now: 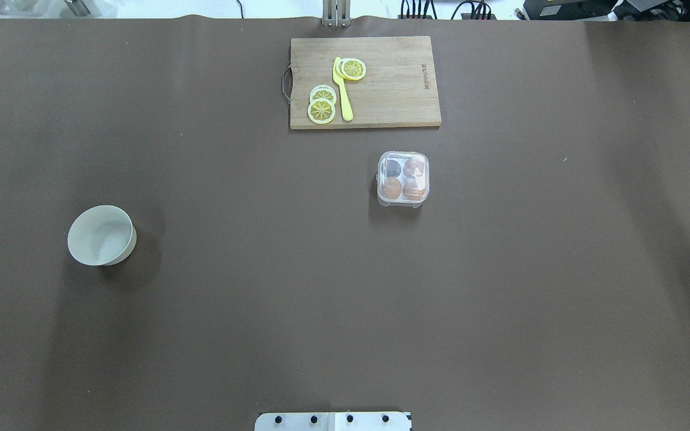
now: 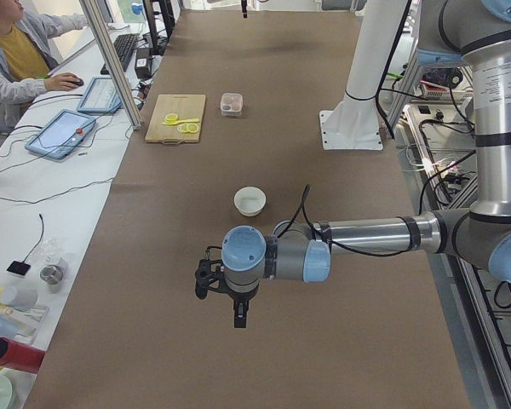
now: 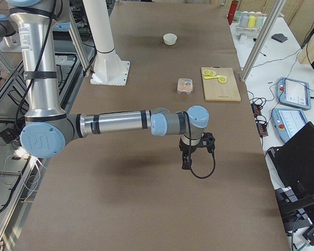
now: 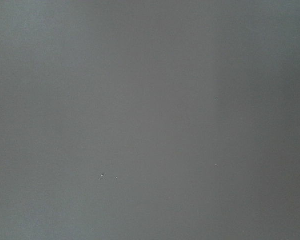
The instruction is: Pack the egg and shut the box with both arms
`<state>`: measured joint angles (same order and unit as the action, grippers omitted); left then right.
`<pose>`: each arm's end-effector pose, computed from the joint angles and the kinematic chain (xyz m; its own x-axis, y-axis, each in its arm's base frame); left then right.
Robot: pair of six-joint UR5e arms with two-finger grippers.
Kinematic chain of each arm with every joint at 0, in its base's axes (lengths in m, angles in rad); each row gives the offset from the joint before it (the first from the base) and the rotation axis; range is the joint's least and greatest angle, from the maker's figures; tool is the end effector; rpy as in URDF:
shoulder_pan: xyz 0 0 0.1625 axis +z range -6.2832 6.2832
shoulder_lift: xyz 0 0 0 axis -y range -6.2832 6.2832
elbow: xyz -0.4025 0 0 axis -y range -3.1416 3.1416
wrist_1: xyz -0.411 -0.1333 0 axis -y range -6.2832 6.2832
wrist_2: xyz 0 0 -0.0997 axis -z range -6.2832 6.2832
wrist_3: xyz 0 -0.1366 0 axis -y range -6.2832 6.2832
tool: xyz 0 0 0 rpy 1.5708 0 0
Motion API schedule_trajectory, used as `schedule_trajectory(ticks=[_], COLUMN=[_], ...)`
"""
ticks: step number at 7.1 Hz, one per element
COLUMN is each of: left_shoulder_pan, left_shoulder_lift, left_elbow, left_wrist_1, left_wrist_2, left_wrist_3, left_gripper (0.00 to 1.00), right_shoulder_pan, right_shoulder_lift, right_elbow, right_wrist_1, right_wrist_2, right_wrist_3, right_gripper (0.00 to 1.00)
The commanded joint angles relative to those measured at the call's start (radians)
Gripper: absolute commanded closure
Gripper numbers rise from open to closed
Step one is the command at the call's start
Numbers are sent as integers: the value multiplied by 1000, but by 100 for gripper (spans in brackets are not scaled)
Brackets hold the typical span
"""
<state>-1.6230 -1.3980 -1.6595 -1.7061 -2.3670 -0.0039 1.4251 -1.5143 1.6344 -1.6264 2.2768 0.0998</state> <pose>-0.0588 -0.4423 0.6838 0.7002 -0.0039 -0.7140 0.0548 0.9973 0.0484 -0.0338 -0.5378 0.6124 0.7575 -0.0527 0.6506 0.0697 0.9976 -0.0004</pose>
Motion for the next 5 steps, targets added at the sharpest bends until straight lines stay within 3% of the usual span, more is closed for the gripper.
schedule_trajectory(ticks=[1, 5], left_shoulder_pan=[0, 0], left_shoulder_lift=[1, -7], left_elbow=[0, 0], left_wrist_1=[-3, -3], left_wrist_2=[0, 0], left_wrist_3=[-1, -1], left_gripper=[2, 2], right_shoulder_pan=[0, 0], right_shoulder_lift=[-1, 0], right_elbow=[1, -1], right_wrist_1=[-12, -12], right_wrist_2=[16, 15], right_wrist_3=[0, 1], right_gripper=[0, 0])
